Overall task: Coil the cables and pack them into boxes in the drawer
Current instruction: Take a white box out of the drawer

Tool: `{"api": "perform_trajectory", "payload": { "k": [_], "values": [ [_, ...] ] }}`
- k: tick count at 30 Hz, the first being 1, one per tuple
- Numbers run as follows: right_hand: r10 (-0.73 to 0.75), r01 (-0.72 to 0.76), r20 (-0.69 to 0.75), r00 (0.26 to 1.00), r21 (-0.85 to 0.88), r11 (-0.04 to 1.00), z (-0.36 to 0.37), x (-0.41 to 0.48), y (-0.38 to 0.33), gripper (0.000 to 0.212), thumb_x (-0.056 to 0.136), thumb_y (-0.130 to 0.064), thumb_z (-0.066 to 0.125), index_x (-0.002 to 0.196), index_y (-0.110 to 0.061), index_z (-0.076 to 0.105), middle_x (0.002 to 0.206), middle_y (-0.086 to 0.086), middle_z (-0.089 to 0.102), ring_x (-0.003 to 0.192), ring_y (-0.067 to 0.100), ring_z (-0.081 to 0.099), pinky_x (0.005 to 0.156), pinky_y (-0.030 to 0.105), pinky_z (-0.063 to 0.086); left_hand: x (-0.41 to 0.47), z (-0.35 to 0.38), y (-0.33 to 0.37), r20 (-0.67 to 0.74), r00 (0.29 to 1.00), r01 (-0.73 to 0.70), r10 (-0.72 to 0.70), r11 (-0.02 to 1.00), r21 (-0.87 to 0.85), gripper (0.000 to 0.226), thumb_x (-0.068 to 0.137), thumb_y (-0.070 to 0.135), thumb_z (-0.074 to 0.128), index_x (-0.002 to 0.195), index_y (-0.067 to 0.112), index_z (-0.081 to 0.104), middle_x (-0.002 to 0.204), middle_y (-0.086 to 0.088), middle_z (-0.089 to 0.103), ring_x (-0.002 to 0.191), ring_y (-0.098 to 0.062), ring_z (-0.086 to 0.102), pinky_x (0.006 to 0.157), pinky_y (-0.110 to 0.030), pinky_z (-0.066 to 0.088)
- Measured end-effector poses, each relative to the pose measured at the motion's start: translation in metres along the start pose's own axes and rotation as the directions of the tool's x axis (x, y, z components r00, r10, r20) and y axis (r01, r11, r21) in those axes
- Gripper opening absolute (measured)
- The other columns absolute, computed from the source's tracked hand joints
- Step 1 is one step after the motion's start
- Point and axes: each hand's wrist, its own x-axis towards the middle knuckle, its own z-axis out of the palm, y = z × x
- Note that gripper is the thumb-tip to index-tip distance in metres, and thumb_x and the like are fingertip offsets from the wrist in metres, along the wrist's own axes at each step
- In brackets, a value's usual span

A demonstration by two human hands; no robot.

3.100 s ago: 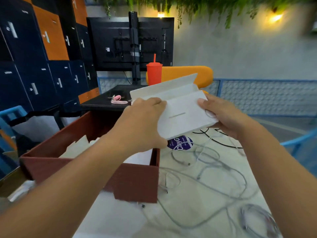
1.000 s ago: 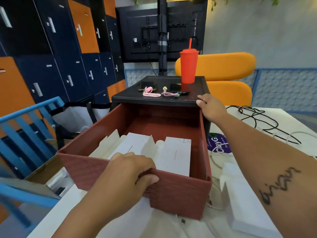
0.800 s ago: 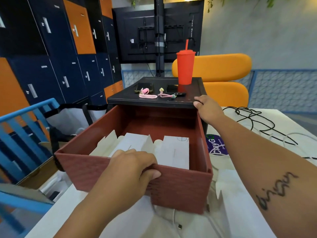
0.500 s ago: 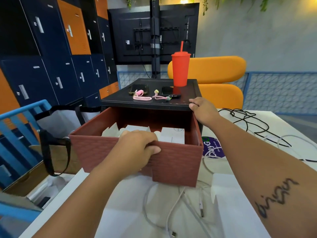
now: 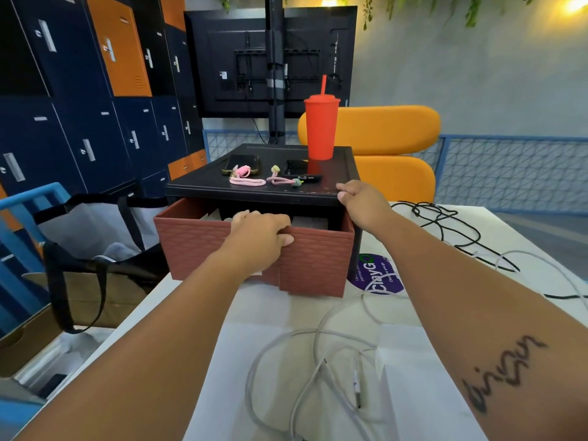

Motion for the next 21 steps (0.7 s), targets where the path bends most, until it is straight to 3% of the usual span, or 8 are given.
{"api": "perform_trajectory", "payload": {
  "k": [2, 4, 8, 11, 14, 16, 19, 21],
  "values": [
    [0.004, -0.004, -0.002, 1.000, 0.008, 1.000, 0.000, -0.001, -0.001, 0.039, 0.101, -0.017, 0.034, 0.139, -0.008, 0.042, 0.149, 0.009, 0.033, 0.136, 0.025, 0.031, 0.105, 0.027, 0.026, 0.005, 0.003, 0.002, 0.019, 0.999, 0.032, -0.032, 0.999, 0.007, 0.014, 0.098, 0.030, 0.042, 0.094, 0.023, 0.053, 0.082, 0.008, 0.051, 0.109, -0.021, 0.044, 0.112, -0.041, 0.009],
    [0.005, -0.005, -0.006, 1.000, 0.017, 1.000, 0.001, -0.001, 0.000, 0.040, 0.101, -0.017, 0.034, 0.139, -0.009, 0.041, 0.149, 0.009, 0.033, 0.135, 0.025, 0.032, 0.104, 0.027, 0.026, 0.006, 0.005, 0.004, 0.028, 0.998, 0.064, -0.064, 0.998, 0.019, 0.014, 0.099, 0.029, 0.040, 0.094, 0.023, 0.051, 0.086, 0.008, 0.052, 0.112, -0.022, 0.042, 0.113, -0.048, 0.001],
    [-0.005, 0.005, 0.015, 1.000, 0.025, 1.000, 0.001, -0.005, -0.001, 0.043, 0.100, -0.023, 0.036, 0.142, -0.010, 0.036, 0.151, 0.007, 0.028, 0.138, 0.023, 0.028, 0.109, 0.029, 0.022, 0.001, 0.007, 0.006, 0.000, 0.998, 0.063, -0.063, 0.997, 0.048, 0.013, 0.099, 0.030, 0.038, 0.099, 0.023, 0.049, 0.104, 0.007, 0.054, 0.117, -0.023, 0.042, 0.113, -0.055, 0.001],
    [-0.004, 0.001, 0.106, 0.994, 0.023, 1.000, -0.007, -0.012, 0.002, 0.050, 0.100, -0.032, 0.035, 0.146, -0.012, 0.026, 0.155, 0.005, 0.016, 0.143, 0.019, 0.014, 0.113, 0.032, 0.012, -0.005, 0.010, 0.005, -0.014, 0.999, 0.037, -0.036, 0.998, 0.056, 0.021, 0.097, 0.035, 0.040, 0.114, 0.025, 0.046, 0.121, 0.007, 0.049, 0.128, -0.021, 0.034, 0.114, -0.057, 0.002],
    [0.022, -0.033, 0.109, 0.994, 0.095, 0.995, -0.025, -0.034, 0.008, 0.058, 0.097, -0.039, 0.041, 0.148, -0.022, 0.020, 0.155, 0.000, 0.016, 0.144, 0.020, 0.012, 0.116, 0.038, 0.014, -0.012, 0.011, 0.006, 0.025, 0.998, 0.051, -0.052, 0.998, 0.048, 0.055, 0.093, 0.043, 0.045, 0.143, 0.028, 0.025, 0.152, 0.006, 0.024, 0.143, -0.019, 0.008, 0.112, -0.057, -0.003],
    [0.073, -0.085, 0.098, 0.993, 0.132, 0.988, -0.042, -0.056, 0.014, 0.058, 0.094, -0.040, 0.047, 0.146, -0.028, 0.025, 0.153, -0.003, 0.023, 0.141, 0.020, 0.019, 0.113, 0.039, 0.020, -0.020, 0.010, 0.009, 0.072, 0.994, 0.084, -0.088, 0.995, 0.052, 0.072, 0.092, 0.046, 0.045, 0.149, 0.028, 0.005, 0.158, 0.007, 0.002, 0.145, -0.019, -0.006, 0.112, -0.055, -0.005],
    [0.152, -0.172, 0.128, 0.980, 0.163, 0.971, -0.067, -0.100, 0.025, 0.048, 0.092, -0.040, 0.051, 0.138, -0.033, 0.040, 0.146, -0.004, 0.038, 0.130, 0.016, 0.037, 0.104, 0.033, 0.030, -0.045, 0.012, 0.028, 0.108, 0.987, 0.125, -0.121, 0.991, -0.038, 0.079, 0.091, 0.050, 0.045, 0.148, 0.031, -0.007, 0.157, 0.004, -0.015, 0.144, -0.021, -0.013, 0.113, -0.051, -0.006],
    [0.192, -0.213, 0.129, 0.973, 0.175, 0.961, -0.079, -0.134, 0.032, 0.044, 0.090, -0.040, 0.053, 0.133, -0.036, 0.045, 0.139, -0.006, 0.045, 0.121, 0.013, 0.043, 0.098, 0.031, 0.033, -0.071, 0.016, 0.049, 0.151, 0.982, 0.141, -0.109, 0.965, -0.221, 0.077, 0.091, 0.050, 0.045, 0.148, 0.034, -0.004, 0.157, 0.004, -0.015, 0.144, -0.020, -0.014, 0.114, -0.047, -0.004]
  ]
}}
